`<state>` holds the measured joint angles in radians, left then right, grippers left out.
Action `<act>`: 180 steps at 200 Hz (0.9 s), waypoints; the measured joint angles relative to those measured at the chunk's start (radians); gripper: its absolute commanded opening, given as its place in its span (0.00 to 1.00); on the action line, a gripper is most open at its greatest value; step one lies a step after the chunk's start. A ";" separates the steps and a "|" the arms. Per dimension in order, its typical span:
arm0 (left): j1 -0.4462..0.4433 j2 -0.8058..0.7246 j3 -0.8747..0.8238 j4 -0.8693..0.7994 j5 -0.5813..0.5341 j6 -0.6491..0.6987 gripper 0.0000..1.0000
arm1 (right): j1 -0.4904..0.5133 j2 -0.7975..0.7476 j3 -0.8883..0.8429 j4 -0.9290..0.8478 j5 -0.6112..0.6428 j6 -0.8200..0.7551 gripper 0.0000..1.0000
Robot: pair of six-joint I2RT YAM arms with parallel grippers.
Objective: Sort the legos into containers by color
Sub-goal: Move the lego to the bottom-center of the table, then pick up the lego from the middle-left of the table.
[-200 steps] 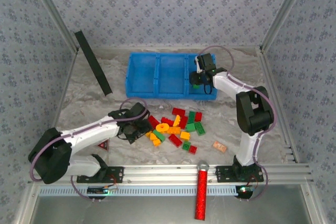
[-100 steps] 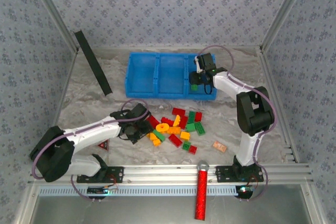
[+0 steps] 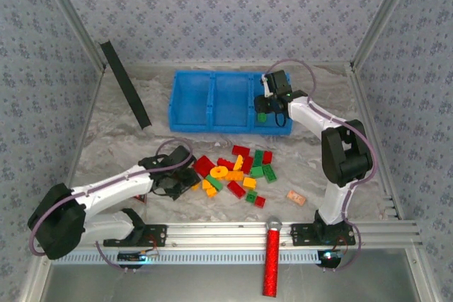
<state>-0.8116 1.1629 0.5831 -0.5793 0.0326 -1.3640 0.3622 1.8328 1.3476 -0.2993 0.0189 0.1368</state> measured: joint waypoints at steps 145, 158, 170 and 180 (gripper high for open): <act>0.002 -0.089 0.044 -0.069 -0.048 0.008 0.71 | 0.008 -0.004 -0.002 -0.006 0.003 0.000 0.55; 0.002 -0.078 0.035 -0.060 -0.049 0.002 0.71 | 0.010 -0.010 -0.005 -0.009 0.003 0.000 0.56; 0.002 -0.065 0.023 -0.047 -0.049 -0.005 0.71 | 0.011 -0.018 -0.009 -0.011 0.003 0.000 0.56; 0.002 -0.053 0.013 -0.035 -0.049 -0.011 0.71 | 0.014 -0.027 -0.013 -0.015 0.003 0.000 0.56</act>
<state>-0.8101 1.1099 0.5961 -0.6144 -0.0162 -1.3746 0.3759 1.8053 1.3350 -0.3141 0.0216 0.1371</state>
